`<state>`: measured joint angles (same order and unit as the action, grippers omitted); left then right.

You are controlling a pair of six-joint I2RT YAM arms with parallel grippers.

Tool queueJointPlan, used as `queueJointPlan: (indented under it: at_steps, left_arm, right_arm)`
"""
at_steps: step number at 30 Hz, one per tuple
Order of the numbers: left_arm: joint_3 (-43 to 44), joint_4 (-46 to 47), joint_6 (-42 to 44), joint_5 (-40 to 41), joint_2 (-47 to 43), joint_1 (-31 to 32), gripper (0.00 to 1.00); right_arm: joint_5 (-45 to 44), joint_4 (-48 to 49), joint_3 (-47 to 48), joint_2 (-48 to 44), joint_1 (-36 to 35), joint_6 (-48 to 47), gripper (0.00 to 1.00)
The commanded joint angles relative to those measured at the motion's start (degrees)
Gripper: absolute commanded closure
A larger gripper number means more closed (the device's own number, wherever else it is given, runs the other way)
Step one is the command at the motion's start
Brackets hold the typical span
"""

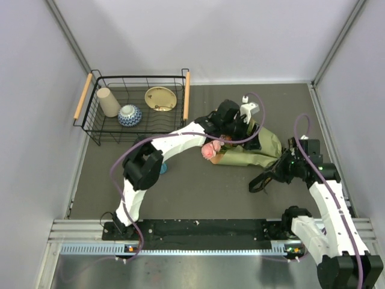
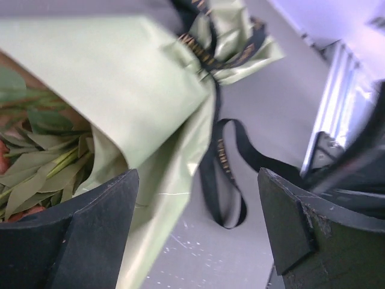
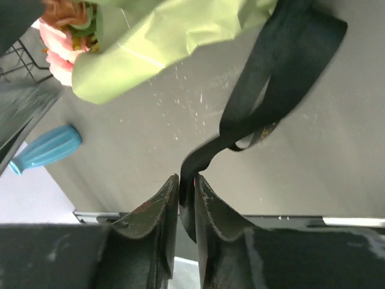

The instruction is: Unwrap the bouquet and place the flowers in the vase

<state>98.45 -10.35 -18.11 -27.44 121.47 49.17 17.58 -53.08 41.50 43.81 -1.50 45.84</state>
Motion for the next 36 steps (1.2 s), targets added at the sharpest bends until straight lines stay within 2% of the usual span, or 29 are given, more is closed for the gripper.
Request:
queueJointPlan:
  at_steps: [1, 2, 4, 8, 9, 12, 13, 14, 17, 18, 19, 27, 32, 36]
  left_arm:
    - [-0.5, 1.7, -0.3, -4.7, -7.9, -0.4, 0.14]
    - [-0.9, 1.9, -0.5, -5.1, -8.4, -0.4, 0.14]
    - [-3.2, 2.3, -0.6, -5.5, -10.3, -0.4, 0.14]
    - [-7.6, 2.4, -1.1, -6.4, -13.5, -0.4, 0.14]
    - [-8.5, 2.7, -1.5, -6.8, -14.2, -0.4, 0.13]
    - [-13.4, 5.5, -3.3, -8.5, -18.4, -0.3, 0.14]
    - [-15.6, 6.0, -3.8, -8.9, -19.3, -0.3, 0.14]
    - [-16.8, 6.4, -4.4, -9.3, -20.4, -0.2, 0.14]
    - [-20.8, 6.9, -3.8, -8.9, -23.8, 0.2, 0.13]
    - [-22.3, 6.6, -3.5, -8.7, -25.2, 0.3, 0.07]
    - [-23.0, 5.4, -3.1, -8.7, -25.7, 0.4, 0.01]
    - [-30.4, 2.4, 0.4, -5.9, -32.5, 0.8, 0.01]
    - [-31.7, -1.4, 3.8, 1.3, -35.7, 0.9, 0.02]
    - [-32.8, -2.2, 5.2, 4.6, -39.6, 1.1, 0.03]
  right_arm:
    - [0.2, 8.6, 3.1, 3.5, -0.4, -2.2, 0.59]
    - [-0.9, 8.7, 5.4, 4.7, -0.3, -3.4, 0.47]
    - [-4.7, 8.1, 7.8, 8.0, 0.3, -5.6, 0.34]
    - [-11.1, 6.8, 10.7, 10.9, 6.9, -7.3, 0.30]
    - [-13.0, 7.7, 10.2, 11.3, 10.5, -7.3, 0.30]
    - [-13.7, 13.3, 7.2, 13.0, 15.8, -2.8, 0.31]
    - [-12.6, 18.0, 4.6, 13.4, 17.0, -0.8, 0.34]
    - [-10.2, 20.1, 3.4, 14.0, 17.9, 3.4, 0.35]
    - [-10.3, 27.5, 0.1, 15.7, 18.4, 9.3, 0.41]
    - [-11.2, 27.7, -0.2, 16.3, 18.5, 10.5, 0.44]
    - [-12.0, 27.6, -0.5, 16.7, 18.7, 11.5, 0.52]
    - [-17.0, 26.3, -6.8, 18.2, 19.2, 24.7, 0.50]
    - [-22.0, 26.4, -6.5, 20.4, 19.3, 24.5, 0.51]
    - [-22.5, 26.6, -4.5, 21.5, 19.5, 22.5, 0.59]
